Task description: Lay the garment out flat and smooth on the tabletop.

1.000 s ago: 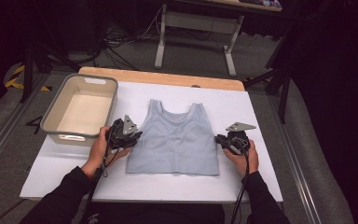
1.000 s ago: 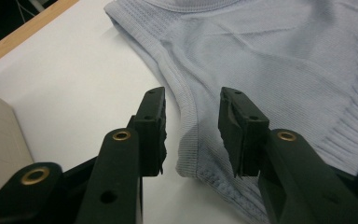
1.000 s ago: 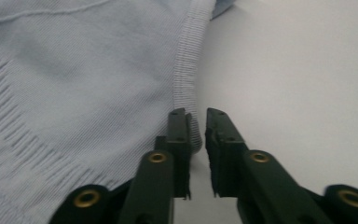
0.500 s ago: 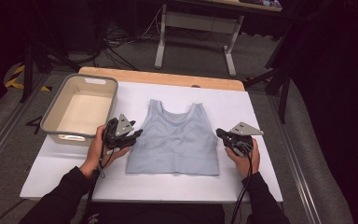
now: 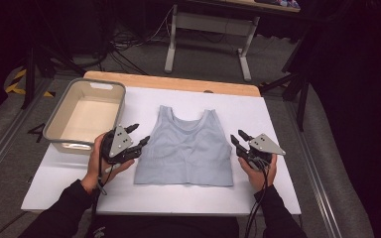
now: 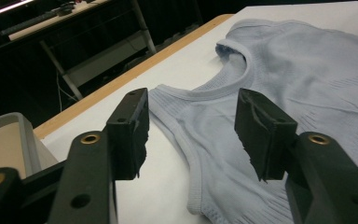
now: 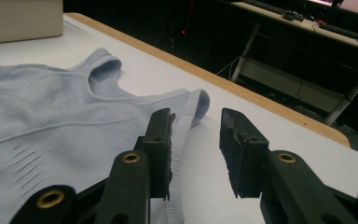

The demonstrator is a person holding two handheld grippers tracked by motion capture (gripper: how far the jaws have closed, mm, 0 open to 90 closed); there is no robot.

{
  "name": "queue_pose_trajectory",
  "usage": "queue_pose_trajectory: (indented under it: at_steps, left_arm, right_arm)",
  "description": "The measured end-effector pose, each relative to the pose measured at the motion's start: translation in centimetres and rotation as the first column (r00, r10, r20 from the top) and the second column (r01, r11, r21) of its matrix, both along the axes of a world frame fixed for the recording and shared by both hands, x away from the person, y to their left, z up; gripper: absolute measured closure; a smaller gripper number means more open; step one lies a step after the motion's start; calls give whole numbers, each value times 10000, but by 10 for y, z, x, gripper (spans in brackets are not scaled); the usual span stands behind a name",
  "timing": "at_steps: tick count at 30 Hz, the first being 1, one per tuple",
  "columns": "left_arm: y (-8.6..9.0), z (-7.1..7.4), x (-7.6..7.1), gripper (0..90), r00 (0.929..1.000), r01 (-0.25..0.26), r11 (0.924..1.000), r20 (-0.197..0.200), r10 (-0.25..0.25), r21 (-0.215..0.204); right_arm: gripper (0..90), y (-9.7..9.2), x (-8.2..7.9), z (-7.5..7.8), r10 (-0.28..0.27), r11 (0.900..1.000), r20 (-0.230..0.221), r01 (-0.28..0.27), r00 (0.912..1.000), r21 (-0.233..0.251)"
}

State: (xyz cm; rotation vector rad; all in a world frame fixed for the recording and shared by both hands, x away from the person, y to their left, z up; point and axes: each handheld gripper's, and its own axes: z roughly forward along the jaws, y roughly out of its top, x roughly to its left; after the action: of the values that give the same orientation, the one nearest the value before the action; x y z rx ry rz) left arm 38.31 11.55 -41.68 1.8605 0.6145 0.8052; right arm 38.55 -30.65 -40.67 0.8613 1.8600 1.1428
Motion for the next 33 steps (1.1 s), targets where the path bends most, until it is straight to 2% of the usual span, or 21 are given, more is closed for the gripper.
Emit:
queue_pose_trajectory:
  at_steps: [5, 8, 15, 16, 19, 21, 23, 24, 25, 26, 27, 28, 29, 31, 32, 33]
  left_arm:
    - [3, -1, -4, 383, 9999, 67, 10000, 88, -67, 42]
    - [3, -2, -6, 335, 9999, 98, 9999, 88, -98, 43]
    - [2, -7, -12, 237, 9993, 360, 9992, -57, -359, 167]
    - [2, -10, -15, 226, 9987, 494, 9985, -153, -491, 246]
    - [1, -12, -17, 181, 9984, 539, 9981, -213, -532, 301]
    - [-1, -17, -21, 150, 9949, 807, 9961, -631, -783, 363]
    - [-2, -19, -22, 129, 9928, 941, 9945, -782, -903, 458]
    - [-2, -21, -24, 106, 9906, 1089, 9926, -893, -1039, 535]
    - [-2, -25, -28, 94, 9847, 1330, 9897, -1205, -1259, 528]
    - [-2, -25, -28, 84, 9847, 1330, 9897, -1205, -1259, 528]
    - [-3, -27, -29, 84, 9804, 1489, 9872, -1390, -1399, 565]
    - [-3, -29, -32, 70, 9768, 1631, 9847, -1501, -1525, 611]
    - [-4, -32, -36, 68, 9722, 1840, 9794, -1625, -1688, 832]
    - [-4, -33, -38, 58, 9695, 1930, 9773, -1705, -1761, 877]
    - [-5, -37, -41, 59, 9640, 2102, 9723, -1876, -1886, 1026]
    - [-5, -37, -41, 67, 9640, 2102, 9723, -1876, -1886, 1026]
  right_arm:
    - [508, 3, -3, -3, -84, 9997, 161, 88, 9998, -232]
    - [420, 3, -5, -3, -117, 9998, 224, 120, 9997, -130]
    - [319, 2, -9, -7, -119, 9998, 326, 124, 9994, -154]
    - [258, 2, -10, -8, -107, 9999, 278, 109, 9996, -91]
    - [219, 3, -9, -11, -149, 9995, 168, 154, 9997, -270]
    - [207, 3, -9, -14, -141, 9993, -15, 140, 9999, -350]
    - [207, 4, -9, -16, -108, 9993, -98, 104, 9999, -356]
    - [219, 4, -8, -20, -12, 9991, -352, -3, 9994, -429]
    - [247, 4, -7, -22, 5, 9988, -454, -27, 9990, -498]
    - [282, 4, -6, -23, 62, 9984, -567, -93, 9984, -549]
    - [282, 4, -6, -23, 62, 9984, -567, -93, 9984, -549]
    - [360, 5, -3, -25, 266, 9979, -797, -313, 9965, -573]
    - [407, 6, -2, -26, 379, 9972, -905, -436, 9952, -613]
    - [442, 7, -1, -27, 482, 9961, -983, -551, 9940, -682]
    - [530, 8, 1, -30, 616, 9946, -1154, -707, 9914, -763]
    - [570, 8, 3, -31, 678, 9942, -1249, -776, 9898, -747]
